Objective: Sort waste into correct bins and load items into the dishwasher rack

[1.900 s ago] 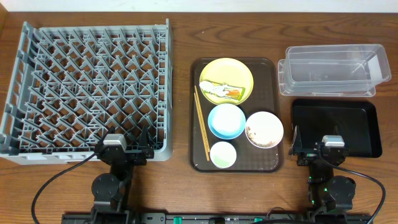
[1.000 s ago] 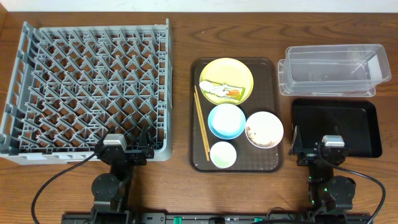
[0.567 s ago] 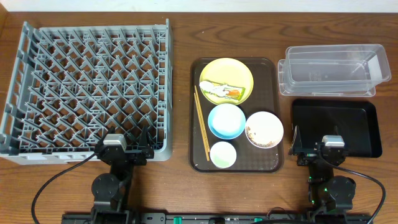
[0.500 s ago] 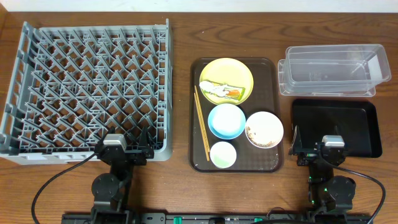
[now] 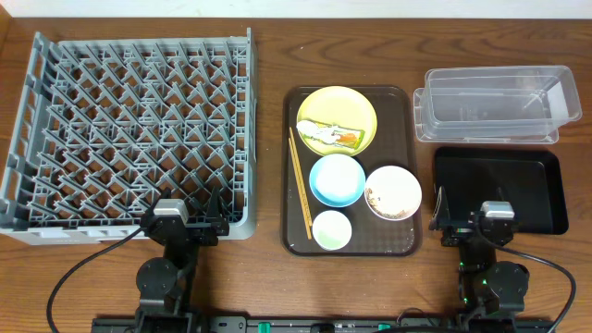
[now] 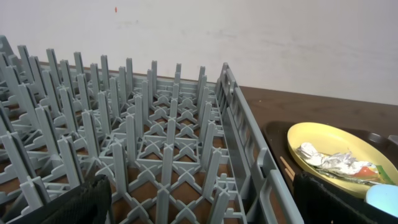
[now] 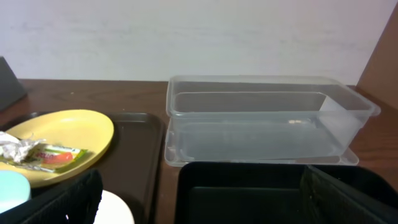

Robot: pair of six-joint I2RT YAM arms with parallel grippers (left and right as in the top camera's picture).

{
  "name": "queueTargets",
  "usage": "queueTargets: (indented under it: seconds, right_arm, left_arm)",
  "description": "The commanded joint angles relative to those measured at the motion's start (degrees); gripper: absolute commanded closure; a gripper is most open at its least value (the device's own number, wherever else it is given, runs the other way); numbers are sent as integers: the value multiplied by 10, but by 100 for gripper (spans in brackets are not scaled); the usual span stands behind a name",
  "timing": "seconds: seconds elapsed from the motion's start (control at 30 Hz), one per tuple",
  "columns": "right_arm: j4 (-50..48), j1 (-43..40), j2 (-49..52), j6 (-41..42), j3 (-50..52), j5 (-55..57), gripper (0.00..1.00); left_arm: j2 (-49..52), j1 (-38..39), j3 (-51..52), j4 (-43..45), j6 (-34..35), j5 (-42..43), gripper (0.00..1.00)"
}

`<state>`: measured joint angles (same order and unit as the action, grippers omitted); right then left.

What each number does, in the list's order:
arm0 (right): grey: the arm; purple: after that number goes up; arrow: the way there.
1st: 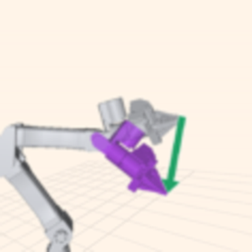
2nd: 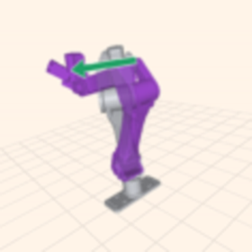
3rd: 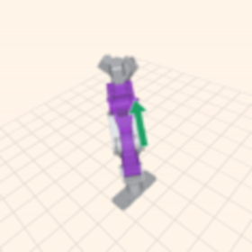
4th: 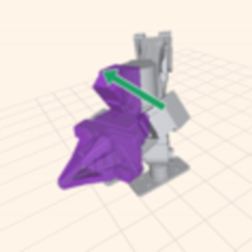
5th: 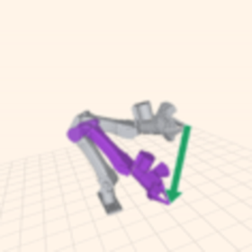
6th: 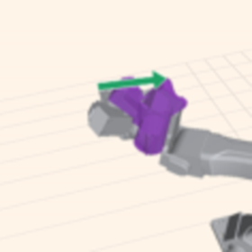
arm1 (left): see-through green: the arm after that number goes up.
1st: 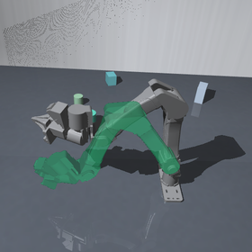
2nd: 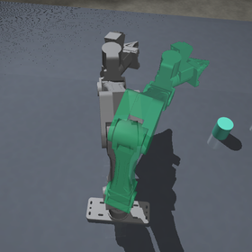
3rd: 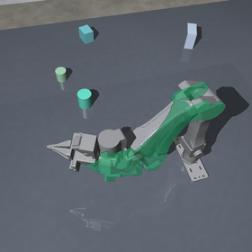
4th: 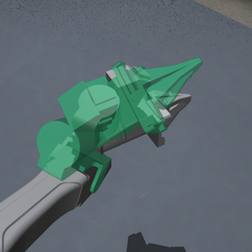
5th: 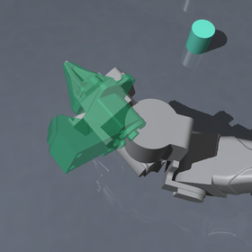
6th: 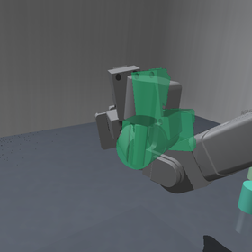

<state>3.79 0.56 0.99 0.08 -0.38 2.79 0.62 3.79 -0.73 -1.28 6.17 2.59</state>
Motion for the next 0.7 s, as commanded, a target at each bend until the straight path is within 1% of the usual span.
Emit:
queueTargets:
  seconds: [0.0,0.13,0.27,0.37,0.5,0.67]
  right_arm:
    - [1,1,-2,25,0,-3,1]
    - [4,1,6,25,-20,-14,1]
    - [20,1,59,25,-80,-18,1]
    - [44,1,138,20,-147,-29,1]
    - [83,2,284,2,-259,-70,1]
    - [178,3,471,-36,-419,-114,1]
  left_arm:
    - [-3,-3,5,-28,3,-18,5]
    - [-2,-3,5,-28,3,-18,5]
    - [5,-3,5,-28,3,-18,5]
    - [12,-3,5,-28,3,-18,5]
    - [20,-3,5,-28,3,-18,5]
    - [21,-3,5,-28,3,-18,5]
